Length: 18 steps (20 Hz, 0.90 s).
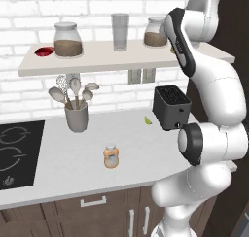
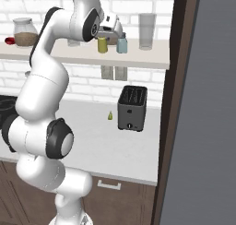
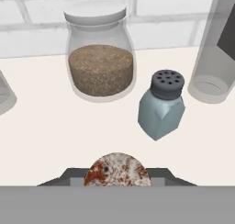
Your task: Put the shaker and condiment bottle from the counter next to their counterparts in the cabinet.
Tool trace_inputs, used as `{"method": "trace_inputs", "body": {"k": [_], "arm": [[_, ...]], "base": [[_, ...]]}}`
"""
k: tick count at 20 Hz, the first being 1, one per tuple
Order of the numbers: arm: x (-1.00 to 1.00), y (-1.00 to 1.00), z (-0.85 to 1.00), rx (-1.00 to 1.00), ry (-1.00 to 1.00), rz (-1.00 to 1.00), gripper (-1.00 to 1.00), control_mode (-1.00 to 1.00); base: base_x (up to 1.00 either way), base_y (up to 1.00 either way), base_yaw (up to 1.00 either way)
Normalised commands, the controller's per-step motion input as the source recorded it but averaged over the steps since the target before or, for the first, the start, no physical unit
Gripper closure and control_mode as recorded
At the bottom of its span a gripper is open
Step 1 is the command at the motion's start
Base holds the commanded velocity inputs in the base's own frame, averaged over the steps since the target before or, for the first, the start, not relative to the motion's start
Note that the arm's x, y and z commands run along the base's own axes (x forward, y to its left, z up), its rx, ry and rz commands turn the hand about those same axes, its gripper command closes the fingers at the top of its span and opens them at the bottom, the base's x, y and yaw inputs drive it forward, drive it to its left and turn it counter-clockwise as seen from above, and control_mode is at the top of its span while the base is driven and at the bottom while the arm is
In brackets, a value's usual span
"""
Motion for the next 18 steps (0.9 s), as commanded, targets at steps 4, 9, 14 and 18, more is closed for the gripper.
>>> {"method": "trace_inputs", "body": {"k": [4, 9, 14, 18], "arm": [[0.0, 0.0, -0.06, 0.0, -0.08, 0.0, 1.0, -1.0], [0.0, 0.0, -0.1, 0.0, -0.04, 0.0, 1.0, -1.0], [0.04, 0.0, -0.09, 0.0, 0.0, 0.0, 1.0, -1.0], [0.07, 0.0, -0.06, 0.0, 0.0, 0.0, 1.0, -1.0]], "base": [[0.0, 0.0, 0.0], [0.0, 0.0, 0.0], [0.0, 0.0, 0.0], [0.0, 0.0, 0.0]]}}
